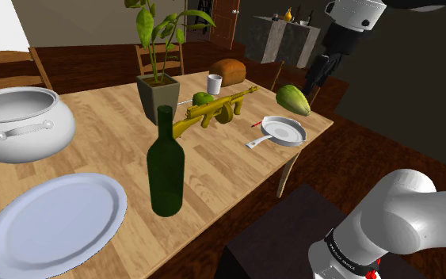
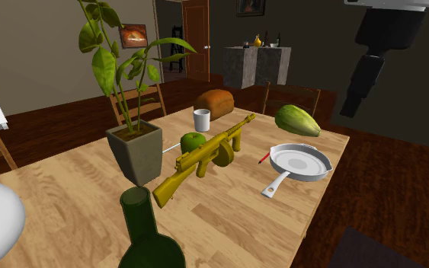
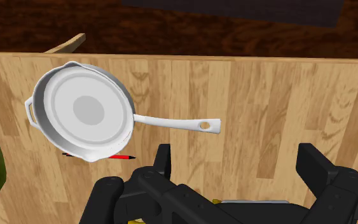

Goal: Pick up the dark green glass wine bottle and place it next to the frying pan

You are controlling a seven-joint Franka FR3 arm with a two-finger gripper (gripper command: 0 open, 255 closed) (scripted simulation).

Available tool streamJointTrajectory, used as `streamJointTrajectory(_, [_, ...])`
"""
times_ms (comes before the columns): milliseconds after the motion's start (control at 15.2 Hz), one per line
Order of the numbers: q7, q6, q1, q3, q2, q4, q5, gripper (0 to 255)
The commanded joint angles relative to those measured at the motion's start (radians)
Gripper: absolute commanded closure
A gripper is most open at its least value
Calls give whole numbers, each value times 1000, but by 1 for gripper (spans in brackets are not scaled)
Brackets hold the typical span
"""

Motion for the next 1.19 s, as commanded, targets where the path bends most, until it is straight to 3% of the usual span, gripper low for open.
streamJointTrajectory(0, [0,0,0,0,0,0,0,0])
streamJointTrajectory(660, [205,70,64,200,136,69,126,0])
streamJointTrajectory(1122, [348,120,91,337,283,178,172,0])
